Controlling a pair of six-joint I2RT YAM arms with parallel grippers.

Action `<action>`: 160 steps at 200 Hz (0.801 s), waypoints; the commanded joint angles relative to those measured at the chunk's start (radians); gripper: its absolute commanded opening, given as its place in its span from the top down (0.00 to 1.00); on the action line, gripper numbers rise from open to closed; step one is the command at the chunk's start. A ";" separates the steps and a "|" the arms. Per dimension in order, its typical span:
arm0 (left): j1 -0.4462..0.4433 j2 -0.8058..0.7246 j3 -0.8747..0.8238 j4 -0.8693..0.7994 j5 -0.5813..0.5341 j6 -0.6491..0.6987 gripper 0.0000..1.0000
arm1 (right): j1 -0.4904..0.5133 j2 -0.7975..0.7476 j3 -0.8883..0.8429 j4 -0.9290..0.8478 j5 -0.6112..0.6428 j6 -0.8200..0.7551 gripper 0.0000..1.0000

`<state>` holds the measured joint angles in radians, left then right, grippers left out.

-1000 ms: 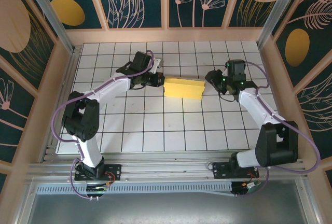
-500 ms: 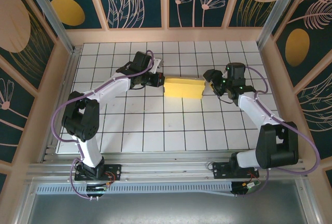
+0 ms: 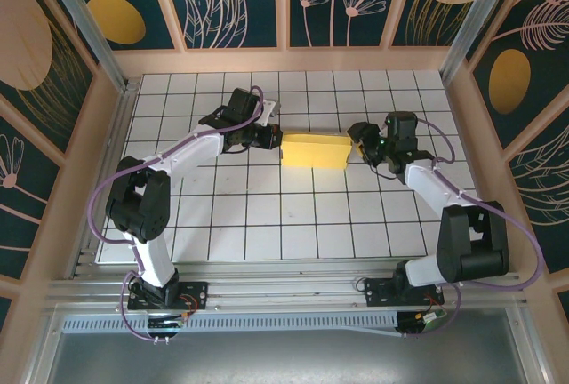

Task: Fold the paper box

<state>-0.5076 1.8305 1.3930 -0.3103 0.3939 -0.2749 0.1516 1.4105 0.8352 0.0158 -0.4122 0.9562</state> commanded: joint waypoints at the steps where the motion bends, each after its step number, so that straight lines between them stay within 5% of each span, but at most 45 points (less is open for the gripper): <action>1: -0.015 0.021 -0.020 -0.055 0.014 0.000 1.00 | 0.009 -0.015 -0.046 0.032 0.000 0.032 0.52; 72: -0.017 -0.017 -0.076 0.031 0.060 -0.034 1.00 | 0.013 -0.025 -0.153 0.135 -0.002 0.099 0.72; 99: -0.017 -0.062 -0.100 0.076 0.077 -0.052 0.78 | 0.014 -0.019 -0.154 0.146 0.015 0.098 0.73; 160: -0.016 -0.111 -0.131 0.104 0.087 -0.079 0.72 | 0.014 0.008 -0.138 0.150 0.039 0.082 0.75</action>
<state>-0.5186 1.7546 1.2770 -0.2276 0.4606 -0.3283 0.1589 1.3869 0.7139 0.2211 -0.4133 1.0321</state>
